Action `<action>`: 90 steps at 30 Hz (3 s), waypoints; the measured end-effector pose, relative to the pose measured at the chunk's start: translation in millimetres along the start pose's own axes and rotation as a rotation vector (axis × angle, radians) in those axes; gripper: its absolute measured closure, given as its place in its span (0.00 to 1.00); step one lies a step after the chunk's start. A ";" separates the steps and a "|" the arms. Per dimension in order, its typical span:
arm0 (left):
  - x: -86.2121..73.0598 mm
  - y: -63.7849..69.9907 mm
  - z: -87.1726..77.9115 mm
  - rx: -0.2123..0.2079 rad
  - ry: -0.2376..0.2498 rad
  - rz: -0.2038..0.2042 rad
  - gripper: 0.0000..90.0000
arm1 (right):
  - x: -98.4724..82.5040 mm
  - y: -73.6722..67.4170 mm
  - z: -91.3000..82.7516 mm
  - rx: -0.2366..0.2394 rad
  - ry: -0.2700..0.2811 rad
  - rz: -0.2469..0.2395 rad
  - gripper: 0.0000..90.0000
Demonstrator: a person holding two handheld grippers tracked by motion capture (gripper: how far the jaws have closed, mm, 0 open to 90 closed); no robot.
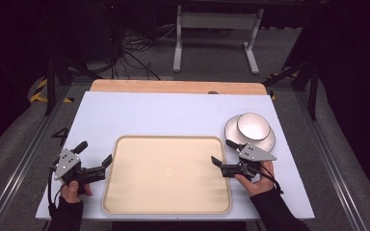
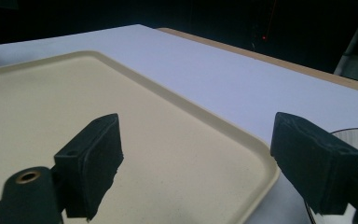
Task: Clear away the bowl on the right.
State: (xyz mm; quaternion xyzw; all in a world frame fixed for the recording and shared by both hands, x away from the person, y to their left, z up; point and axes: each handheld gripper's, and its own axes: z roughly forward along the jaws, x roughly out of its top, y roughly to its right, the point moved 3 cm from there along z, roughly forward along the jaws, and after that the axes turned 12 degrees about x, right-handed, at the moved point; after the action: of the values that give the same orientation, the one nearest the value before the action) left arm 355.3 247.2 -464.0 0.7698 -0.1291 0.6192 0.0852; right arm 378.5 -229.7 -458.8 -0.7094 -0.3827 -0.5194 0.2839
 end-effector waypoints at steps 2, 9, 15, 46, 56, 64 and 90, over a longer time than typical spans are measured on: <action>-0.1 0.4 0.1 0.000 0.000 0.003 0.00 | 0.2 -0.3 -0.3 0.001 0.001 0.001 0.19; -0.3 1.3 1.2 0.000 -0.003 0.016 0.00 | -0.2 -0.6 -0.4 0.006 -0.002 0.001 0.19; -0.4 1.5 0.8 0.003 -0.005 0.018 0.00 | -0.4 -1.0 -0.3 0.007 -0.008 0.003 0.18; -0.7 2.0 1.6 0.009 -0.012 0.026 0.00 | 57.4 -2.9 -5.4 0.040 0.013 0.001 0.19; -0.7 2.4 1.6 0.009 -0.016 0.027 0.00 | 70.1 -0.2 -2.6 0.058 0.008 0.017 0.19; -0.7 2.8 2.0 0.007 -0.013 0.029 0.00 | 78.0 1.3 -1.4 0.060 -0.008 0.014 0.21; -0.7 3.4 2.2 0.010 -0.019 0.035 0.00 | 94.8 53.8 -36.7 -0.046 -0.080 0.054 0.21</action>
State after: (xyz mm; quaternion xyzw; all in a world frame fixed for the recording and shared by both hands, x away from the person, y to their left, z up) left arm 356.2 243.4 -465.3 0.7736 -0.1402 0.6141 0.0694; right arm 420.4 -265.0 -357.6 -0.7459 -0.3624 -0.4917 0.2657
